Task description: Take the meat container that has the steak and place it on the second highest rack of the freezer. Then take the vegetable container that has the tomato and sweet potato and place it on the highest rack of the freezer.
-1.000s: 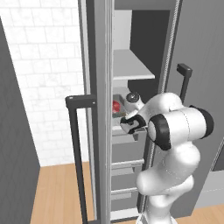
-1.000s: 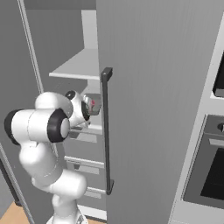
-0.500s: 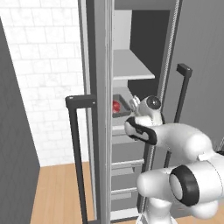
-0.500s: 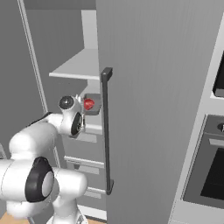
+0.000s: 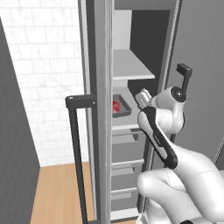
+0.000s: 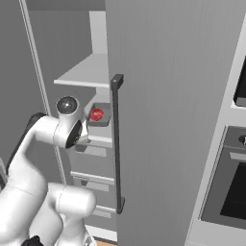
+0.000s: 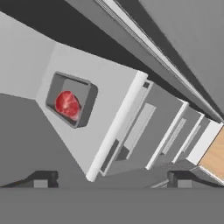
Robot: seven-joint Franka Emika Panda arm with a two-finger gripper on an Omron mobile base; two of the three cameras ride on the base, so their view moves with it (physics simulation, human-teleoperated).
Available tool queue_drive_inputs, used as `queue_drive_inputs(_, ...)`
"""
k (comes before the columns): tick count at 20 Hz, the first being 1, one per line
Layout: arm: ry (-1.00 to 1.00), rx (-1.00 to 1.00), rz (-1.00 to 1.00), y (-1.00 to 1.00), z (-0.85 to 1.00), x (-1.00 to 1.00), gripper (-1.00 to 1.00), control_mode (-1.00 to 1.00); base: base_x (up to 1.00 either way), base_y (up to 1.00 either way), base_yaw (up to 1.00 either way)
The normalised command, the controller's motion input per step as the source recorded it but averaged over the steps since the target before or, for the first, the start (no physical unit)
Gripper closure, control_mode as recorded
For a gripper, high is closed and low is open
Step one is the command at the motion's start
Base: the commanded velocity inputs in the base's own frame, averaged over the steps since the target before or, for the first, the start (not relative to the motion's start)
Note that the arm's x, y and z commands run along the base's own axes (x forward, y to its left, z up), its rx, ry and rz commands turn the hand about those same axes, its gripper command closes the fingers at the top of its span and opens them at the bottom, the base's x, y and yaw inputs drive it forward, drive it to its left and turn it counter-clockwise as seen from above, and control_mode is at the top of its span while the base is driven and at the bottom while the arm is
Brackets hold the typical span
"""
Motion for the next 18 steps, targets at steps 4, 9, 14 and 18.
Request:
queue_drive_inputs(4, 0.08, -0.25, 0.34, 0.00, 0.70, -1.00, -1.00, -1.00, 0.00, 0.00, 0.00)
queue_drive_inputs(9, 0.07, -0.36, 0.33, 0.00, 0.37, -1.00, -1.00, -1.00, 0.00, 0.00, 0.00)
queue_drive_inputs(14, -0.02, -0.34, 0.37, -0.01, 0.40, -1.00, -1.00, -1.00, 0.00, 0.00, 0.00)
queue_drive_inputs(18, -0.10, -0.19, 0.34, -0.13, 0.48, -1.00, -1.00, -1.00, 0.00, 0.00, 0.00)
